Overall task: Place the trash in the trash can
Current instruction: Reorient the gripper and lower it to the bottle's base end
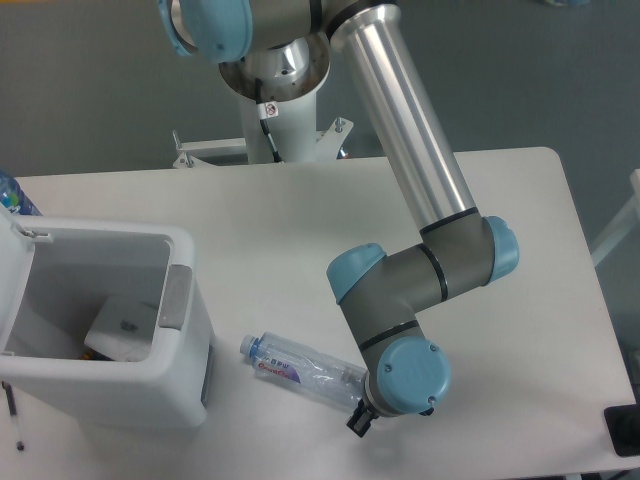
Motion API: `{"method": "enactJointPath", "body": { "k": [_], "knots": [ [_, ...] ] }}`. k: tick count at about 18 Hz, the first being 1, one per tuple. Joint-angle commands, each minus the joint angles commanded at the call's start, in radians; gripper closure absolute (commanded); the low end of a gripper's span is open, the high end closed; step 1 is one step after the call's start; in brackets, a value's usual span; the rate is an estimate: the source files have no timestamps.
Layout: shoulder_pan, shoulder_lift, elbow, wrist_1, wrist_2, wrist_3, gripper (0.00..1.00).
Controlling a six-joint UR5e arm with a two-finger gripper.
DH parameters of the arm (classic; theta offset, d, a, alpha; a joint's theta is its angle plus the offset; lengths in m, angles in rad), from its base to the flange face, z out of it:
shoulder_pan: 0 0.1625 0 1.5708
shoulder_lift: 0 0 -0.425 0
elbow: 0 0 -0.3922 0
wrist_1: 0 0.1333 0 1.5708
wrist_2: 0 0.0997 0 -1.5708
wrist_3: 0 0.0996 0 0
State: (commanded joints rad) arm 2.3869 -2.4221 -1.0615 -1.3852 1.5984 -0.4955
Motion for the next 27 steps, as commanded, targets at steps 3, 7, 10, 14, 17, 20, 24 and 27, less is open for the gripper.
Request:
{"method": "enactJointPath", "body": {
  "k": [3,7,10,14,17,20,24,27],
  "knots": [
    [-0.002,-0.005,-0.005,0.014,0.002,-0.005,0.35],
    [-0.011,-0.003,-0.015,0.017,0.003,-0.006,0.34],
    [-0.015,-0.003,-0.018,0.020,0.003,-0.006,0.34],
    [-0.017,-0.005,-0.015,0.020,0.003,-0.006,0.37],
    [-0.017,-0.003,-0.015,0.020,0.003,-0.006,0.53],
    [-0.017,-0.003,-0.011,0.021,0.008,-0.003,0.56],
    [-0.021,0.006,0.000,0.061,0.017,0.003,0.56],
    [-0.023,0.021,0.017,0.109,0.009,0.009,0.56]
  ]
}}
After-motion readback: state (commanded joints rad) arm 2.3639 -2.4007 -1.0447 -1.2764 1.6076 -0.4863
